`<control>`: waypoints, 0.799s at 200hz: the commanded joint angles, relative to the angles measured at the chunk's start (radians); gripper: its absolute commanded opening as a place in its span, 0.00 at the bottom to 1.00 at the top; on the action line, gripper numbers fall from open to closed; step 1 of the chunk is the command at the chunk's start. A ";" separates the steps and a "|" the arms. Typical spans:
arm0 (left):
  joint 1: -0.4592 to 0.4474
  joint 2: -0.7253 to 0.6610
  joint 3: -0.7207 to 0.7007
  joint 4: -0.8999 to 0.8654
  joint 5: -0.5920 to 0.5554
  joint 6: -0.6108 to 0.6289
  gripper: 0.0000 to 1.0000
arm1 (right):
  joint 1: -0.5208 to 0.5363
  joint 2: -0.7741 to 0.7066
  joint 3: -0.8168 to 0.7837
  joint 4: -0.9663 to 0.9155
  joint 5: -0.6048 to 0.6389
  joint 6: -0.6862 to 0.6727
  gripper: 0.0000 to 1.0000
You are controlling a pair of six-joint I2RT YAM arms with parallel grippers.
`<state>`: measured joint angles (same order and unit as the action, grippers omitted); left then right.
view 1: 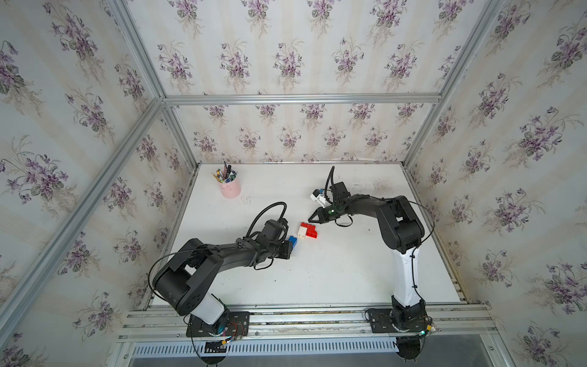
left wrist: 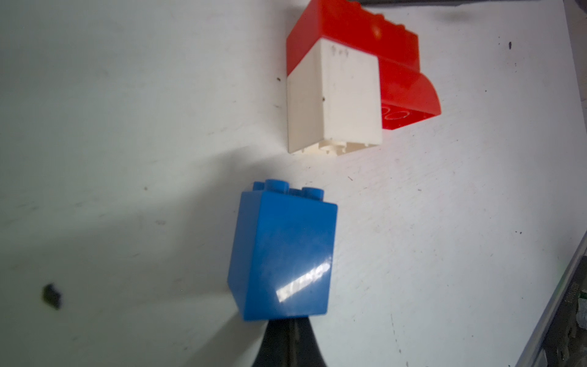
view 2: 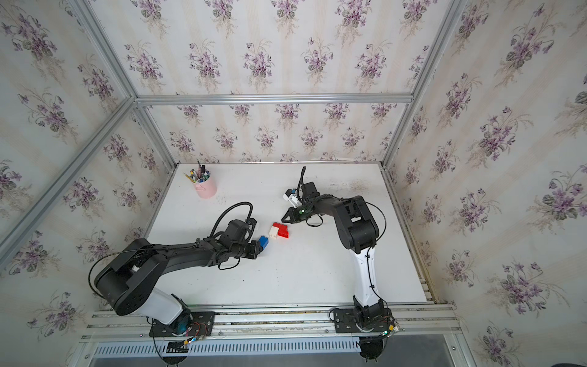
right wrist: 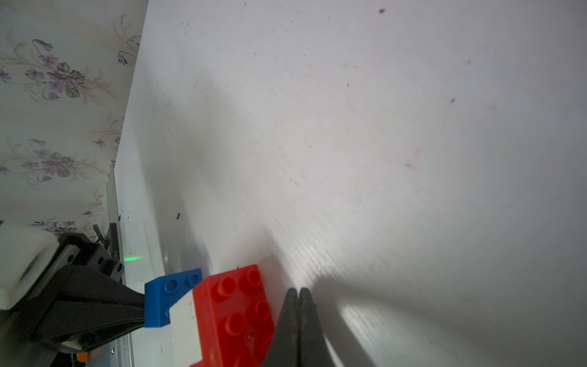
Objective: Assemble the letter r with lego
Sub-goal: Assemble the lego brick at the center of the board.
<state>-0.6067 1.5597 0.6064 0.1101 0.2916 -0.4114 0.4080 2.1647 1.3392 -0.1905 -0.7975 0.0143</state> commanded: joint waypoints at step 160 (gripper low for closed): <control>0.001 -0.003 -0.005 0.020 0.032 0.001 0.00 | 0.067 -0.033 -0.058 0.066 -0.020 0.079 0.00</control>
<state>-0.6064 1.5784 0.6037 0.1375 0.3183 -0.4118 0.4660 2.1162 1.2682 -0.1314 -0.8013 0.0883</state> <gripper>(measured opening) 0.057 0.047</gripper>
